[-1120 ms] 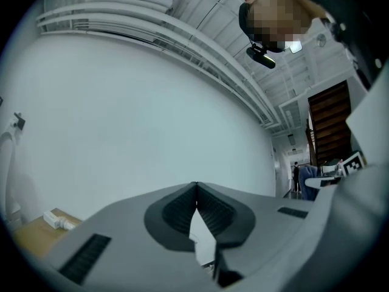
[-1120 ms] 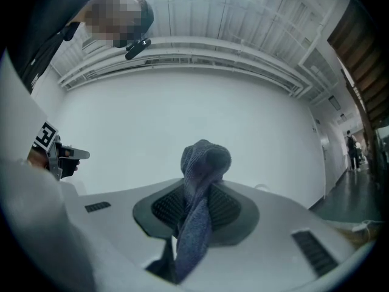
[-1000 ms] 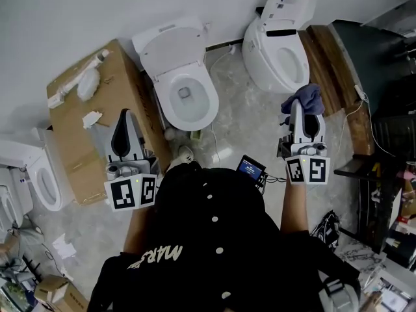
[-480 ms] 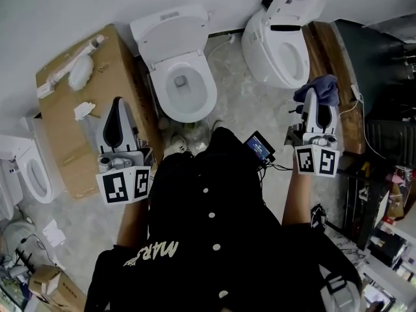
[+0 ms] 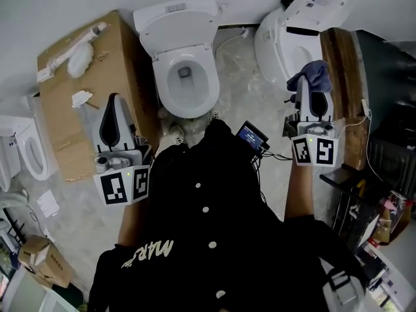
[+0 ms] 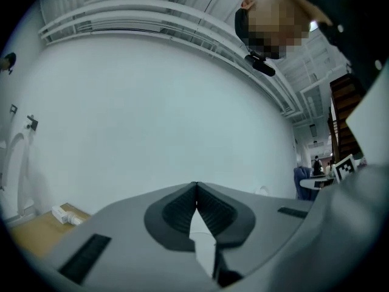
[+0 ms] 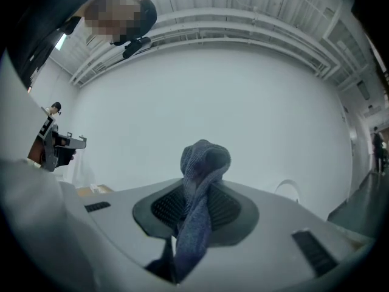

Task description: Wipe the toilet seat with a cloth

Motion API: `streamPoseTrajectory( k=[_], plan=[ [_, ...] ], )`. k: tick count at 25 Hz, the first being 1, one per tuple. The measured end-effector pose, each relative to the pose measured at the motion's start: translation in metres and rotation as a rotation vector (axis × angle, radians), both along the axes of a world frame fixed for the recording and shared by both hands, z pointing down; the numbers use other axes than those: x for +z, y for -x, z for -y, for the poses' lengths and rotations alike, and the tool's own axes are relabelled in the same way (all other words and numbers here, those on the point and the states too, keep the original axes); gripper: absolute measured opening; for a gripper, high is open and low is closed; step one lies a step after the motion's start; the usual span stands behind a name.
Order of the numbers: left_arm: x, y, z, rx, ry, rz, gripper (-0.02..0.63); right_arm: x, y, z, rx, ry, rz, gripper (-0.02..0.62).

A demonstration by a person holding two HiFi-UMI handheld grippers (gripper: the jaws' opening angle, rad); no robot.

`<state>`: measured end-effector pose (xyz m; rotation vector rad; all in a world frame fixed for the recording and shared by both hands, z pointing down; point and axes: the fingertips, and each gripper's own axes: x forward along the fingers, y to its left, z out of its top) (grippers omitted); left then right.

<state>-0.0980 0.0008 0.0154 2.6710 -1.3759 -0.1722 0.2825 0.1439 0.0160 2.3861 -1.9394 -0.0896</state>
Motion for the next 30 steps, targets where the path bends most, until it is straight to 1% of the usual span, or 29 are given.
streamPoseTrajectory(
  k=[4,7,12,15,18,20,25,28,30],
  plan=[
    [0.001,-0.029,0.009,-0.035,0.008,0.013,0.006,0.005,-0.042,0.014,-0.032,0.036,-0.001,0.089],
    [-0.003,-0.046,0.012,-0.057,0.002,0.018,0.006,0.004,-0.068,0.027,-0.059,0.050,-0.020,0.089],
    [-0.005,-0.057,0.019,-0.108,0.006,0.030,0.006,-0.004,-0.093,0.057,-0.129,0.056,-0.061,0.089],
    [-0.002,-0.057,0.023,-0.143,0.014,0.040,0.006,0.005,-0.099,0.085,-0.176,0.065,-0.067,0.089],
    [0.006,-0.052,0.020,-0.177,0.044,0.063,0.006,0.028,-0.091,0.120,-0.238,0.081,-0.056,0.089],
    [0.013,-0.050,0.016,-0.183,0.069,0.084,0.008,0.048,-0.079,0.138,-0.295,0.089,-0.046,0.089],
    [0.027,-0.043,0.009,-0.209,0.091,0.110,0.008,0.116,-0.053,0.180,-0.411,0.139,-0.047,0.089],
    [0.044,-0.035,0.001,-0.228,0.126,0.123,0.008,0.154,-0.030,0.198,-0.474,0.170,-0.036,0.089],
    [0.058,-0.034,-0.005,-0.225,0.157,0.143,0.008,0.178,-0.010,0.206,-0.523,0.199,-0.024,0.089]
  ],
)
